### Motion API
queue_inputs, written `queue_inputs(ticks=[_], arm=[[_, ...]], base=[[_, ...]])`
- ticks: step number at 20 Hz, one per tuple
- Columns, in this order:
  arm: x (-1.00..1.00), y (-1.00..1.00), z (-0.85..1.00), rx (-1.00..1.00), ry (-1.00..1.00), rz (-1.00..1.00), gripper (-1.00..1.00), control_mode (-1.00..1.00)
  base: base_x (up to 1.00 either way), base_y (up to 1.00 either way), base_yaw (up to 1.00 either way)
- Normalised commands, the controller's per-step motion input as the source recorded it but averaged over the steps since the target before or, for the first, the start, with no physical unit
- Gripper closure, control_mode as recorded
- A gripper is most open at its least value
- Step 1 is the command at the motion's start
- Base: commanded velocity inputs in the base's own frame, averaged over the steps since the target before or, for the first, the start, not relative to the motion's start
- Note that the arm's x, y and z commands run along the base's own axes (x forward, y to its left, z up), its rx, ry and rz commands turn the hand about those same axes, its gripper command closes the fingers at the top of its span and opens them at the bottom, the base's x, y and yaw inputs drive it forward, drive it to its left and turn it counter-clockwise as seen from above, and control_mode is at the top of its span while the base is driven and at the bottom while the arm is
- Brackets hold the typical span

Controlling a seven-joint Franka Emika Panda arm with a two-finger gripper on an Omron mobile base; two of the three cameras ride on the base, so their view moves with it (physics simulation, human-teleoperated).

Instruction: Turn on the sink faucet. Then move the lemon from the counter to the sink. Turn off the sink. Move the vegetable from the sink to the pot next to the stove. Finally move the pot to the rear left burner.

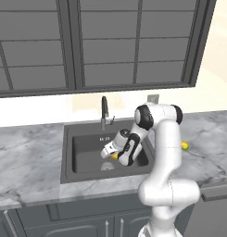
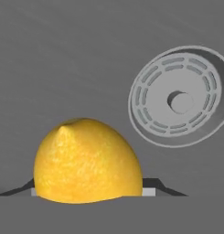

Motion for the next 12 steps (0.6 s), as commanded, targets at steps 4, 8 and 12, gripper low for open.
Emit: queue_inputs(ticks=[4, 8, 12], arm=[[-0.15, -0.13, 0.59, 0.0, -0.05, -0.06, 1.0, -1.0], [-0.18, -0.18, 0.83, 0.0, 0.0, -0.1, 1.0, -1.0], [-0.22, -0.17, 0.92, 0.0, 0.0, -0.11, 1.0, -1.0]], base=[[0.0, 0.0, 0.0], [0.0, 0.0, 0.0], [0.0, 0.0, 0.0]])
